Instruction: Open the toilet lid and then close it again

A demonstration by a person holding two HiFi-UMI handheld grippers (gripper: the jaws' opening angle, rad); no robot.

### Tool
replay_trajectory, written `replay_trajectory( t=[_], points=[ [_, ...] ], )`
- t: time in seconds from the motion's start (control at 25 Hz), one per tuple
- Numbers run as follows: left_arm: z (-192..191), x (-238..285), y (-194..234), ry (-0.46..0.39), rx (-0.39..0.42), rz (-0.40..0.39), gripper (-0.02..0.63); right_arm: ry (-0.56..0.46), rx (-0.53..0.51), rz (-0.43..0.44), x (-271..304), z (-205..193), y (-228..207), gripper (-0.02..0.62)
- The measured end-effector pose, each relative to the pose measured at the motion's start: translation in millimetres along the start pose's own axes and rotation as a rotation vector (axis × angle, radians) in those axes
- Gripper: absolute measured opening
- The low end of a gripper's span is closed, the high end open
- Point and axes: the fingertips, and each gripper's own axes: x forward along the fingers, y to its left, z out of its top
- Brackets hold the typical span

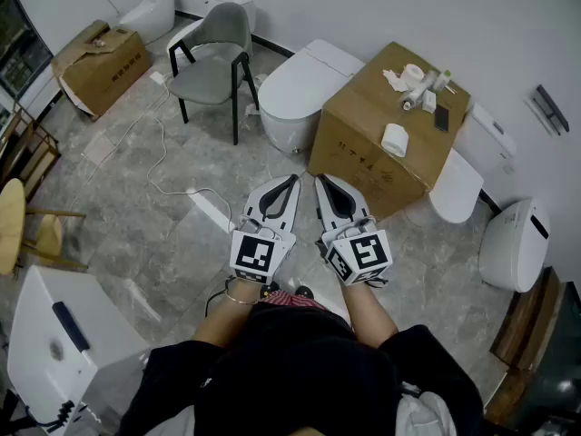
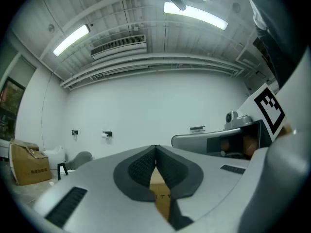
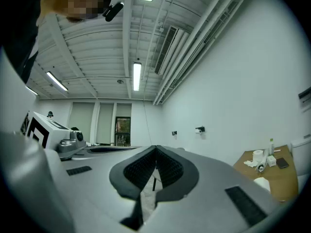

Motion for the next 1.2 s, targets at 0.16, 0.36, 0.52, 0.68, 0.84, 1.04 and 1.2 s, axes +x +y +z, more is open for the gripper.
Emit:
replay_trajectory(
  t=[0.16,0.36,0.52,0.68,0.84,1.04,1.2],
  points=[
    [0.1,2.8,3.3,0.004,-0.002,0.006,0.003,-0.001,0.003,0.003,2.7,0.5,-0.9,0.020],
    [-1.5,5.6,3.6,0.008,-0.006,0.006,0.003,0.001,0.004,-0.008,1.8,-0.9,-5.0,0.020],
    [-2.3,6.4,1.5,0.014,-0.001,-0.002,0.003,-0.002,0.022,-0.016,0.9,-2.7,-7.1,0.020],
    [-4.9,3.0,1.4,0.023,-0.005,-0.014,0.003,-0.024,0.060,-0.027,-1.6,-2.4,-5.2,0.020],
    [-7.2,-1.3,1.6,0.027,-0.008,-0.022,0.003,-0.034,0.066,-0.034,-3.8,-3.3,-0.9,0.021],
    [-7.1,-7.7,10.6,0.029,0.010,-0.035,0.003,-0.027,0.076,-0.042,2.8,-4.9,8.3,0.021],
    [-5.2,-17.5,21.9,0.004,0.011,-0.040,0.003,-0.028,0.075,-0.043,9.8,-7.3,20.7,0.021]
  ],
)
